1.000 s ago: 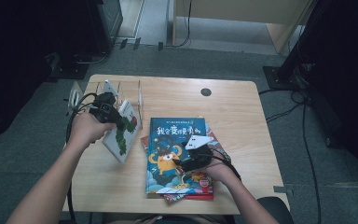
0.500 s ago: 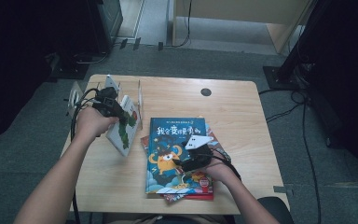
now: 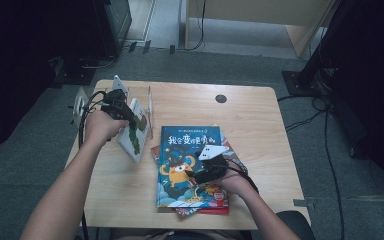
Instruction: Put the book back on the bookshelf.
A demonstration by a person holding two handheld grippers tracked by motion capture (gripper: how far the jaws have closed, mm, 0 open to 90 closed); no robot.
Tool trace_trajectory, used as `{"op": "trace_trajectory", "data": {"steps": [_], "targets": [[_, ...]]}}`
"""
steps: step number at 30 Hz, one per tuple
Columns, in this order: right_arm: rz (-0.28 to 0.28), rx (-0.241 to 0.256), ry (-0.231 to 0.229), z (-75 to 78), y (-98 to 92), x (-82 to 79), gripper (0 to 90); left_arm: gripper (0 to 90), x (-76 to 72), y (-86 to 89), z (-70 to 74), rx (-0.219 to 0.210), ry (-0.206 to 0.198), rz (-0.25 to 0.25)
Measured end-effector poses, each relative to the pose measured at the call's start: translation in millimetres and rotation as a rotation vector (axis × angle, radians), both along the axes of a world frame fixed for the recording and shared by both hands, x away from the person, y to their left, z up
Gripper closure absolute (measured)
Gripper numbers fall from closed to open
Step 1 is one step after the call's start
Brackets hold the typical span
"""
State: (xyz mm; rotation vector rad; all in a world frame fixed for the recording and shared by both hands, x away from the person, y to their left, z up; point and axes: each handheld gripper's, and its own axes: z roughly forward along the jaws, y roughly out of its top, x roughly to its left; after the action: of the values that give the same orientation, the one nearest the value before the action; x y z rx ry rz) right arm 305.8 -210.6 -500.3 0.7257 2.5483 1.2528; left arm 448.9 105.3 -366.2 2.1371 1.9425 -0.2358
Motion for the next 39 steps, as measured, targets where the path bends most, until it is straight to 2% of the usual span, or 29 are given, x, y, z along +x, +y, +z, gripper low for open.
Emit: {"op": "trace_trajectory", "data": {"steps": [6, 7, 13, 19, 27, 30, 37, 39], "targets": [[0.001, 0.000, 0.000, 0.0, 0.0, 0.0, 21.7, 77.2, 4.6, -5.5, 2.4, 0.014, -0.014, 0.008], [0.000, 0.000, -0.001, 0.0, 0.0, 0.0, 21.7, 77.2, 6.7, -7.9, 2.4, 0.027, -0.021, 0.005], [0.000, -0.001, -0.003, 0.0, -0.1, 0.1, 21.7, 77.0, 12.6, -15.2, 1.7, 0.052, -0.021, -0.004], [0.001, 0.000, -0.004, 0.0, -0.1, 0.1, 21.7, 77.0, 20.6, -12.9, 0.9, 0.041, -0.018, 0.024], [0.000, 0.000, -0.003, 0.0, -0.1, 0.1, 21.7, 77.0, 27.9, -13.4, 1.4, 0.048, -0.028, 0.026], [0.000, 0.000, -0.003, 0.0, -0.1, 0.1, 21.7, 76.8, 32.9, -11.3, 1.0, 0.045, -0.025, 0.047], [0.000, 0.001, -0.004, 0.0, -0.1, 0.0, 21.7, 76.8, 39.1, -15.1, 0.7, 0.057, -0.026, 0.027], [0.000, 0.001, -0.004, 0.0, -0.1, 0.0, 21.7, 76.8, 41.2, -14.9, -0.3, 0.057, -0.033, 0.037]]}}
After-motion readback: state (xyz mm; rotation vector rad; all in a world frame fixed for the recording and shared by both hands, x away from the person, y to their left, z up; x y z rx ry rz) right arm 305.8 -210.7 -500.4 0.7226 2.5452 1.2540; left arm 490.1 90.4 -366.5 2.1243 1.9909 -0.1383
